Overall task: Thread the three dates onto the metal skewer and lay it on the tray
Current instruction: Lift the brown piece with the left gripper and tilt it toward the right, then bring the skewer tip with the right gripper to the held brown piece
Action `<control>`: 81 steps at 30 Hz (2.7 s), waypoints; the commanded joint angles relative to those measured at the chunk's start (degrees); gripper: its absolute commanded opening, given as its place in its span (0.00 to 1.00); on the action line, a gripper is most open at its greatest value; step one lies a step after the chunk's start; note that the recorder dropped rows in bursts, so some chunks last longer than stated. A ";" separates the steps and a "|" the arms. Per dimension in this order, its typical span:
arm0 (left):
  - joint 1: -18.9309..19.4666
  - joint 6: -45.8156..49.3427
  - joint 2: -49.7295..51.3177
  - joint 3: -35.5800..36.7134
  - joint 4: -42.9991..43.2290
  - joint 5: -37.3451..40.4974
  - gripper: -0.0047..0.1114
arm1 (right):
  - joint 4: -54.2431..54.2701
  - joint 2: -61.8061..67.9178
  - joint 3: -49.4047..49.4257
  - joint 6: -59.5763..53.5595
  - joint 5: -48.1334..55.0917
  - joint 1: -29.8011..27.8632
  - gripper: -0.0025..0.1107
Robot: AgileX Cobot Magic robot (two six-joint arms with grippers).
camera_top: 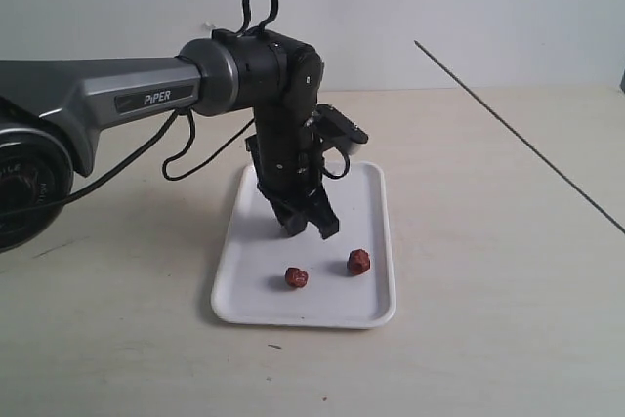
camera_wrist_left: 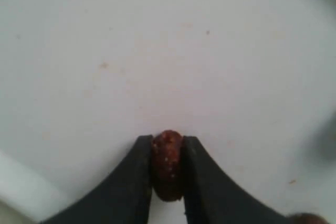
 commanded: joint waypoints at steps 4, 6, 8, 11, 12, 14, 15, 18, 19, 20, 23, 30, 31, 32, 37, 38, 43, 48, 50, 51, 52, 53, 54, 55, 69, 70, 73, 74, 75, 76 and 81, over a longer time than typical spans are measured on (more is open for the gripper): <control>0.43 7.33 -3.94 0.29 2.62 -0.30 0.20 | -1.13 -0.04 0.23 0.02 -0.33 0.04 0.02; 0.43 7.17 -4.10 0.29 2.44 -1.31 0.20 | -1.13 -0.04 0.23 0.02 -0.33 0.04 0.02; 0.43 7.17 -4.10 0.29 1.41 -1.27 0.20 | -1.13 -0.04 0.23 0.02 -0.33 0.04 0.02; 0.43 7.59 -4.31 0.29 0.69 -0.16 0.20 | -1.13 -0.04 0.23 0.02 -0.33 0.04 0.02; 0.43 8.89 -4.34 0.29 0.80 0.42 0.20 | -1.13 -0.04 0.23 0.02 -0.33 0.04 0.02; 0.43 10.87 -4.46 0.29 1.93 1.30 0.20 | -1.13 -0.04 0.47 -0.09 -0.33 0.04 0.02; 0.43 11.63 -4.46 0.29 4.00 1.40 0.20 | -1.13 -0.04 1.01 -0.10 -0.33 0.04 0.02; 0.43 12.16 -4.46 0.29 6.55 0.58 0.20 | -1.13 -0.04 3.04 -0.10 -0.33 0.04 0.02; 0.43 18.22 -4.46 0.29 6.55 0.97 0.20 | -1.13 -0.04 4.21 0.01 -0.33 0.04 0.02; 0.43 21.90 -4.61 0.29 6.55 1.35 0.20 | -1.13 -0.04 4.79 0.01 -0.33 0.04 0.02; 0.64 32.66 -5.40 0.29 4.49 2.01 0.20 | -0.82 -0.04 6.95 0.01 -0.33 0.04 0.02; 1.11 51.11 -10.40 0.29 -1.61 2.65 0.20 | -0.82 6.05 7.78 -2.77 -0.33 0.04 0.02; 1.11 53.25 -10.95 0.29 -2.83 3.35 0.20 | -0.82 6.99 7.78 -3.19 -0.33 0.04 0.02; 1.11 56.47 -11.35 0.29 -4.27 4.59 0.20 | -0.82 8.10 7.78 -3.82 -0.33 0.04 0.02; 1.22 68.60 -11.74 0.51 -12.19 4.59 0.20 | 1.22 12.71 7.78 -7.08 -0.33 0.04 0.02; 1.22 71.59 -11.79 0.52 -14.71 4.59 0.20 | 4.98 13.19 7.78 -11.14 -0.33 0.04 0.02; 1.22 76.37 -11.79 0.52 -18.79 4.59 0.20 | 5.97 13.55 7.78 -12.12 -1.59 0.04 0.02; 1.22 77.85 -11.79 0.52 -18.91 4.59 0.20 | 4.18 14.44 7.78 -12.12 -7.93 0.04 0.02; 1.22 78.17 -11.79 0.52 -18.91 4.59 0.20 | 4.18 16.13 7.46 -12.12 -8.46 0.04 0.02; 1.22 78.30 -11.79 0.52 -18.91 4.59 0.20 | 4.18 16.66 7.25 -12.12 -8.61 0.04 0.02; 1.22 78.30 -11.79 0.52 -18.91 4.59 0.20 | 4.18 17.26 6.98 -12.12 -8.88 0.04 0.02; 1.22 78.30 -11.79 0.52 -18.91 4.59 0.20 | 4.18 17.66 6.63 -12.12 -9.02 0.04 0.02; 1.22 78.48 -11.79 0.52 -18.91 4.59 0.20 | 4.18 18.05 6.15 -12.12 -9.17 0.04 0.02; 1.22 78.48 -11.79 0.52 -18.91 4.59 0.20 | 4.18 18.52 5.80 -11.99 -9.28 0.04 0.02; 1.22 79.08 -11.79 0.52 -18.30 4.59 0.20 | 3.12 21.10 3.02 -11.99 -7.31 0.04 0.02; 1.22 79.08 -11.79 0.52 -18.30 4.59 0.20 | 3.12 21.10 3.02 -11.99 -7.07 0.04 0.02; 1.22 79.08 -11.79 0.52 -18.30 4.59 0.20 | 2.97 21.10 3.02 -11.99 -7.10 0.04 0.02; 1.22 79.08 -11.79 0.52 -18.30 4.59 0.20 | 2.85 21.10 3.02 -11.99 -7.10 0.04 0.02; 1.22 79.08 -11.79 0.52 -18.30 4.59 0.20 | 2.54 21.10 3.02 -11.99 -7.10 0.04 0.02; 1.22 79.08 -11.79 0.52 -18.30 4.59 0.20 | 2.35 21.10 3.02 -11.99 -7.10 0.04 0.02; 1.22 79.08 -11.79 0.52 -18.30 4.59 0.20 | 2.29 21.10 3.02 -11.70 -7.82 0.04 0.02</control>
